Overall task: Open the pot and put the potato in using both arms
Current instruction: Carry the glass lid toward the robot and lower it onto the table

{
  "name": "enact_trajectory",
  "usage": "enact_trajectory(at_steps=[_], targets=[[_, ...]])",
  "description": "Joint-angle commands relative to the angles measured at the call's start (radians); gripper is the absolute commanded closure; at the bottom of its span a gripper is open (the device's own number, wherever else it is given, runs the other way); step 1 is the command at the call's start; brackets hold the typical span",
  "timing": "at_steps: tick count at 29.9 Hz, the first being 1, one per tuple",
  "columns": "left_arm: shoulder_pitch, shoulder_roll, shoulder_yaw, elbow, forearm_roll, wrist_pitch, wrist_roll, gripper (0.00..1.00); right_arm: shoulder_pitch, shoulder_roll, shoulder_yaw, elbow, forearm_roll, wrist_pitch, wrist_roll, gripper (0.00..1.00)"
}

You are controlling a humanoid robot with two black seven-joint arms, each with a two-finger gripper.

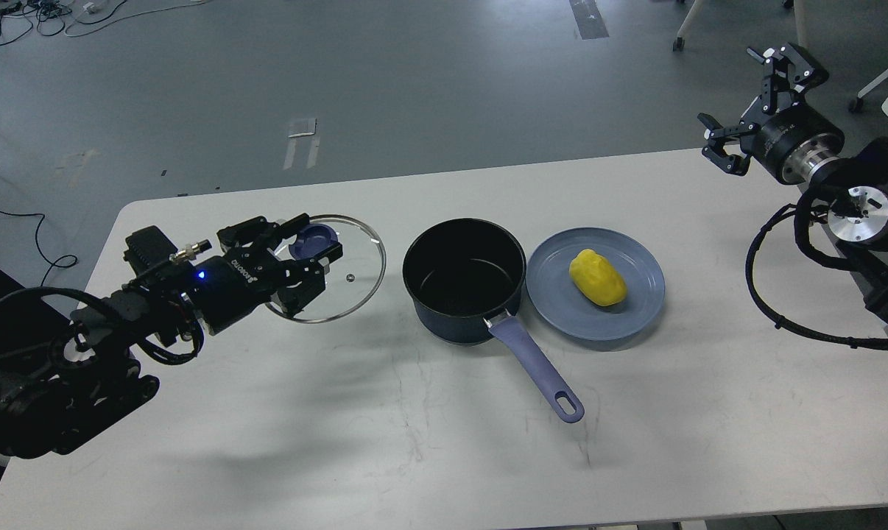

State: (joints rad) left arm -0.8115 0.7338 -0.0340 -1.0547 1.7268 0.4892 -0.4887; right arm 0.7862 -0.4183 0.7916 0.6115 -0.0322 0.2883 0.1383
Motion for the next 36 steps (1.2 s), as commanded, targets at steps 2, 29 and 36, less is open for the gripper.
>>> enact_trajectory(at_steps=[2, 29, 36], targets=[[0.044, 0.027, 0.002, 0.028, -0.085, -0.001, 0.000, 0.62, 0.001, -0.002, 0.001, 0.001, 0.000, 0.000, 0.000, 0.00], [0.144, -0.102, 0.008, 0.186, -0.115, -0.001, 0.000, 0.59, -0.002, -0.002, 0.001, 0.001, 0.000, -0.008, 0.001, 0.00], [0.150, -0.102, 0.011, 0.186, -0.116, -0.001, 0.000, 0.32, 0.004, 0.006, 0.003, 0.001, 0.000, -0.020, 0.000, 0.00]])
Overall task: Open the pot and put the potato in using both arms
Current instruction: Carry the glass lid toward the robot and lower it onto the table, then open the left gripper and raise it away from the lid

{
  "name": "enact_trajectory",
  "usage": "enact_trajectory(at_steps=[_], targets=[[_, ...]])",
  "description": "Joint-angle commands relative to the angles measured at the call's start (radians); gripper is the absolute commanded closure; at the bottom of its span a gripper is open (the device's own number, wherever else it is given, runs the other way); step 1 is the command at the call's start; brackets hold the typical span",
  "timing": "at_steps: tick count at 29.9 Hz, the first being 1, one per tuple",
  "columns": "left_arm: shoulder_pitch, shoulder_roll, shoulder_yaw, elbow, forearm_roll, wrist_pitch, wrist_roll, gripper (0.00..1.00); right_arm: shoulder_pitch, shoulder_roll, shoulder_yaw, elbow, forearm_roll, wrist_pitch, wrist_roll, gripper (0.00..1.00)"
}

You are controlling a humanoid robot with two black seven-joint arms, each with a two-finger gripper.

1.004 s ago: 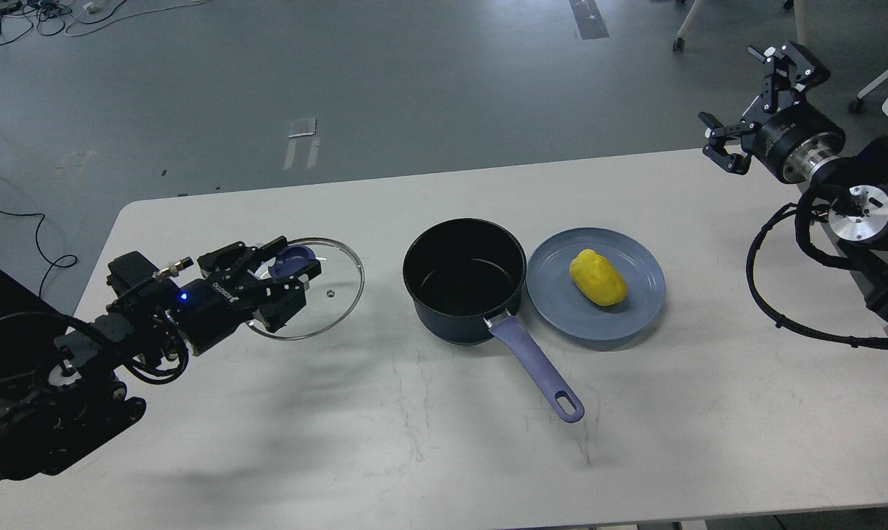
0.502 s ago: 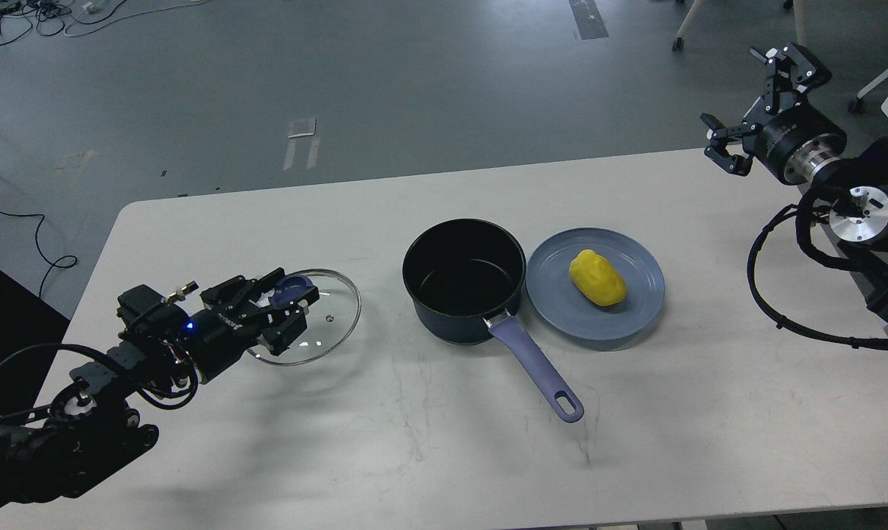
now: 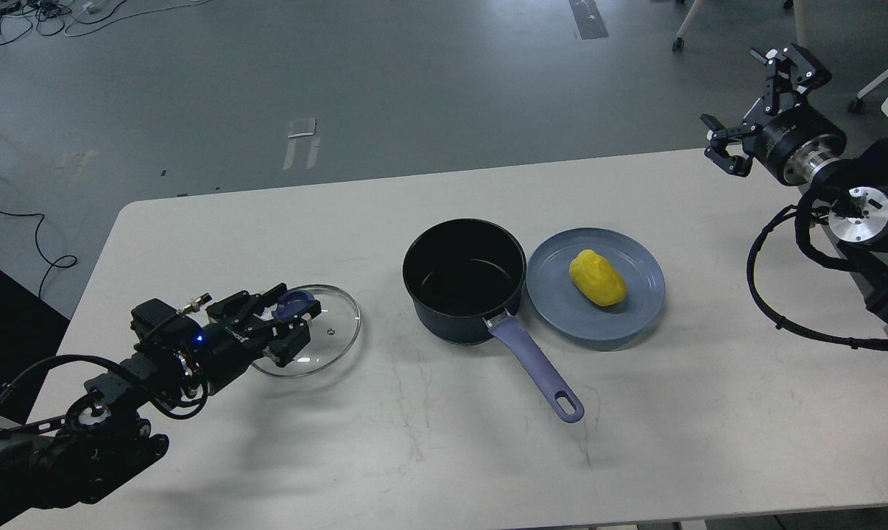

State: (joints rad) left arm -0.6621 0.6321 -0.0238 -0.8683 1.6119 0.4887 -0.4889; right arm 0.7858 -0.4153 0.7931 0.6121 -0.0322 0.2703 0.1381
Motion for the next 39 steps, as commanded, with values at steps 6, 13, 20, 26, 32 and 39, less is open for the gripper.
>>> enact_trajectory(at_steps=[6, 13, 20, 26, 32, 39], targets=[[0.003, 0.000, 0.005, 0.000, 0.002, 0.000, 0.000, 0.32, 0.006, 0.000, 0.005, 0.000, 0.000, -0.003, 0.000, 0.00], [0.004, -0.002, 0.005, 0.005, 0.002, 0.000, 0.000, 0.32, 0.007, -0.003, 0.008, 0.000, 0.000, -0.003, 0.000, 0.00], [0.022, -0.003, 0.005, 0.015, 0.002, 0.000, 0.000, 0.29, 0.007, -0.003, 0.008, 0.000, 0.000, -0.009, 0.001, 0.00], [0.021, -0.003, 0.005, 0.017, 0.000, 0.000, 0.000, 0.20, 0.007, -0.003, 0.008, 0.000, 0.000, -0.009, 0.000, 0.00], [0.015, -0.003, 0.002, 0.003, -0.004, 0.000, 0.000, 0.02, 0.009, -0.002, 0.008, 0.000, 0.000, -0.009, 0.000, 0.00], [-0.019, 0.027, -0.008, -0.043, -0.082, 0.000, 0.000, 0.02, 0.009, -0.002, 0.005, 0.000, 0.000, -0.009, 0.000, 0.00]])
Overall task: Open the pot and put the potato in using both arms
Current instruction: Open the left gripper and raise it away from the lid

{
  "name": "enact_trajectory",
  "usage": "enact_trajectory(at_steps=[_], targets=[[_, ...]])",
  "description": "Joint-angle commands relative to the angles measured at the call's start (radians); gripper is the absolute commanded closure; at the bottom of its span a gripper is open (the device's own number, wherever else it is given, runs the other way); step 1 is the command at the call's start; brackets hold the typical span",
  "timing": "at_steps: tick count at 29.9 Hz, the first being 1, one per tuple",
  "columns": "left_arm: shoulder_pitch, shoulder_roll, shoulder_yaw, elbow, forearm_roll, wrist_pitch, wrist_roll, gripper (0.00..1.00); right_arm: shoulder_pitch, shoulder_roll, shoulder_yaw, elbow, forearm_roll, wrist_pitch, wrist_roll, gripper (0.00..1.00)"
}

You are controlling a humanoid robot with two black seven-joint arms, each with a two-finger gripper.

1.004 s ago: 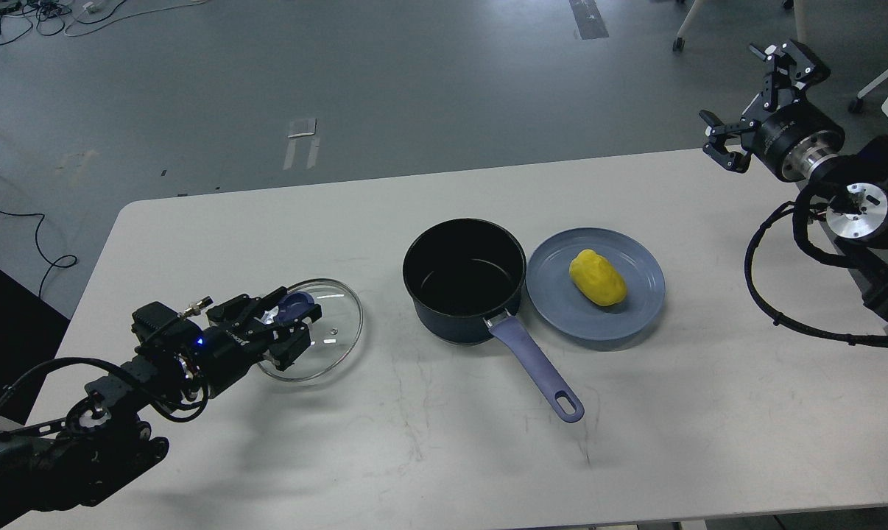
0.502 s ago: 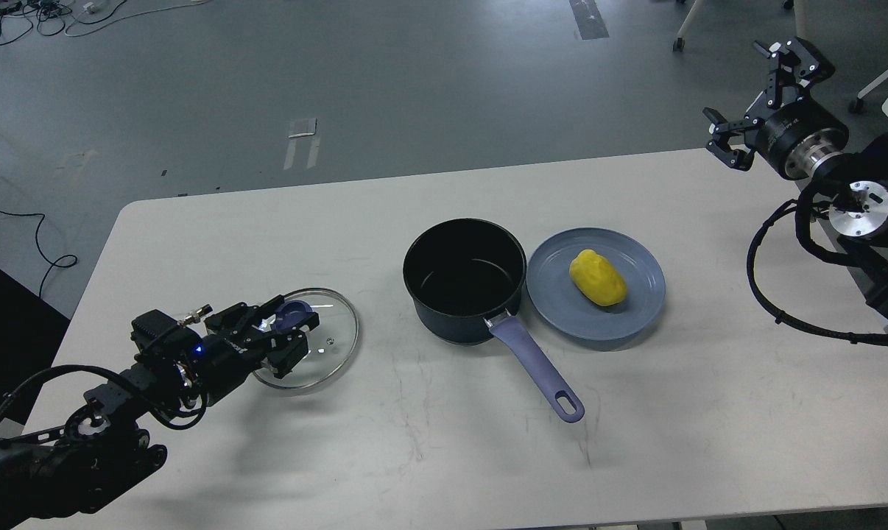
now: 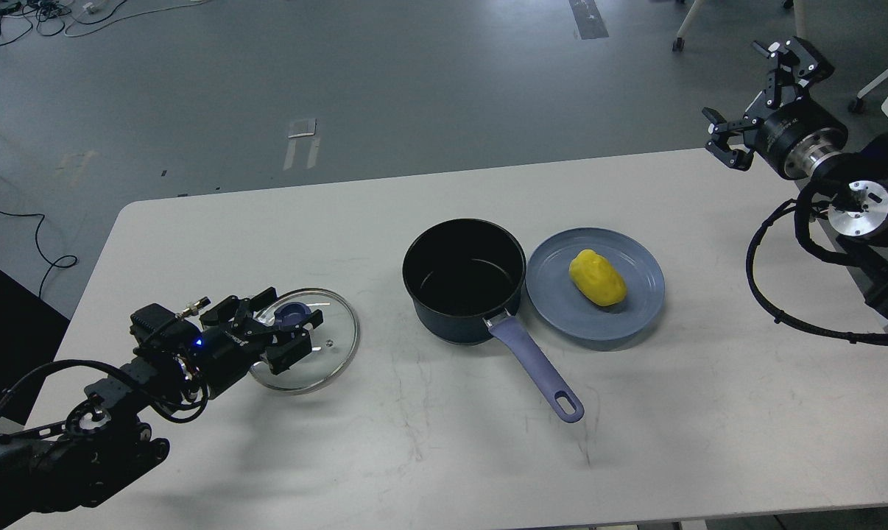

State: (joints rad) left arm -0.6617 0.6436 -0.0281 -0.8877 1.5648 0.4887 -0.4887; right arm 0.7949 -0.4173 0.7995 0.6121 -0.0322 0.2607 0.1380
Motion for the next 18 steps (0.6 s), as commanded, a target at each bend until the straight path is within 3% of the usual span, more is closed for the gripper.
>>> enact_trajectory(at_steps=[1, 13, 18], targets=[[-0.033, 0.028, -0.004, -0.039, -0.060, 0.000, 0.000, 0.02, 0.000, 0.000, -0.002, 0.000, 0.000, 0.000, 0.000, 0.00], [-0.182, 0.137, -0.033, -0.099, -0.135, 0.000, 0.000, 0.02, 0.000, 0.002, -0.008, 0.002, 0.000, 0.000, 0.000, 0.00], [-0.289, 0.128, -0.101, -0.099, -0.518, 0.000, 0.000, 0.02, 0.001, 0.000, -0.020, 0.027, -0.005, 0.008, 0.002, 0.00]])
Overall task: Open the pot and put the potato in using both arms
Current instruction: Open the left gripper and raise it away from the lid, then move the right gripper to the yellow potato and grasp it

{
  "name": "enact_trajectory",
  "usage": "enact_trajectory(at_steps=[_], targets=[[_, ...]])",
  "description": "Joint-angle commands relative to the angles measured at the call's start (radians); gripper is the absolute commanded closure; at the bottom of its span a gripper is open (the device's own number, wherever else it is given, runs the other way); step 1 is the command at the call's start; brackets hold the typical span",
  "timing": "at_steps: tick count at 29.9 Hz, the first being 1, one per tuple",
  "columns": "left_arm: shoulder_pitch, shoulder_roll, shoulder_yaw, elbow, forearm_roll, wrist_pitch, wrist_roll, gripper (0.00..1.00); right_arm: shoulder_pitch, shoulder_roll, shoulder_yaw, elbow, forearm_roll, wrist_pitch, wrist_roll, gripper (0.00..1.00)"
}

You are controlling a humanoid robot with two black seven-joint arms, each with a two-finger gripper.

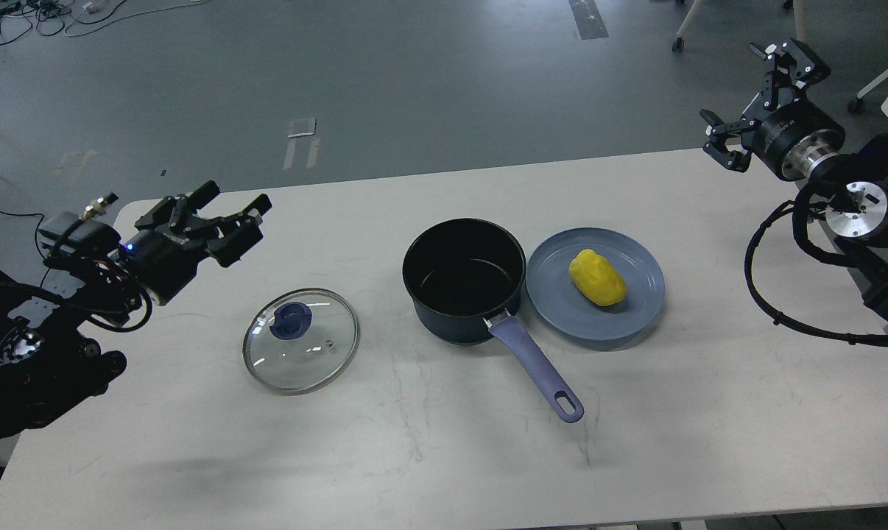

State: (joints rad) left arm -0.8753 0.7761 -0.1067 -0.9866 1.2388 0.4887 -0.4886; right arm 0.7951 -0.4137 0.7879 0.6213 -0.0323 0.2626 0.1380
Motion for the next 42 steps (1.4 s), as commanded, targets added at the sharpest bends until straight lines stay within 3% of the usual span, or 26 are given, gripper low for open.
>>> enact_trajectory(at_steps=[1, 3, 5, 9, 12, 14, 15, 17, 18, 21, 25, 27, 31, 36, 42], targets=[[-0.115, -0.007, -0.022, 0.000, -0.246, -0.005, 0.000, 0.02, 0.001, -0.005, -0.013, 0.026, -0.006, 0.006, 0.002, 0.00], [-0.223, -0.035, -0.024, 0.015, -0.460, -0.224, 0.000, 0.02, 0.003, -0.008, -0.038, 0.060, -0.006, 0.006, 0.011, 0.00], [-0.263, -0.076, -0.024, 0.031, -0.591, -0.326, 0.000, 0.02, 0.007, -0.008, -0.050, 0.077, -0.014, 0.006, 0.018, 0.00], [-0.297, -0.129, -0.030, 0.031, -0.696, -0.367, 0.000, 0.02, 0.016, -0.011, -0.071, 0.103, -0.024, 0.006, 0.018, 0.00], [-0.281, -0.210, -0.094, 0.039, -0.751, -0.522, 0.000, 0.02, 0.055, -0.033, -0.134, 0.115, -0.092, 0.006, 0.020, 0.00], [-0.251, -0.250, -0.137, 0.068, -0.807, -0.699, 0.000, 0.02, 0.094, -0.037, -0.197, 0.116, -0.199, 0.007, 0.029, 0.00], [-0.251, -0.250, -0.137, 0.068, -0.808, -0.700, 0.000, 0.02, 0.095, -0.037, -0.197, 0.116, -0.199, 0.007, 0.029, 0.00], [-0.241, -0.285, -0.178, 0.080, -0.898, -0.807, 0.000, 0.02, 0.130, -0.039, -0.249, 0.118, -0.317, 0.007, 0.052, 0.00], [-0.238, -0.294, -0.189, 0.080, -0.923, -0.814, 0.000, 0.02, 0.138, -0.039, -0.266, 0.118, -0.351, 0.007, 0.058, 0.00], [-0.218, -0.328, -0.214, 0.092, -1.004, -0.811, 0.077, 0.02, 0.162, -0.043, -0.358, 0.123, -0.536, 0.007, 0.095, 0.00], [-0.179, -0.366, -0.309, 0.131, -1.105, -0.799, 0.275, 0.02, 0.196, -0.092, -0.517, 0.175, -0.873, -0.023, 0.179, 0.00], [-0.159, -0.371, -0.365, 0.134, -1.121, -0.802, 0.317, 0.02, 0.200, -0.112, -0.582, 0.199, -0.979, -0.058, 0.196, 0.00], [-0.123, -0.383, -0.387, 0.140, -1.119, -0.795, 0.314, 0.02, 0.208, -0.126, -0.708, 0.205, -1.168, -0.135, 0.253, 0.00], [-0.094, -0.391, -0.389, 0.140, -1.115, -0.797, 0.311, 0.02, 0.196, -0.117, -0.803, 0.204, -1.267, -0.197, 0.282, 0.00], [-0.093, -0.382, -0.390, 0.140, -1.111, -0.797, 0.309, 0.02, 0.185, -0.096, -0.861, 0.196, -1.267, -0.198, 0.291, 0.02]])
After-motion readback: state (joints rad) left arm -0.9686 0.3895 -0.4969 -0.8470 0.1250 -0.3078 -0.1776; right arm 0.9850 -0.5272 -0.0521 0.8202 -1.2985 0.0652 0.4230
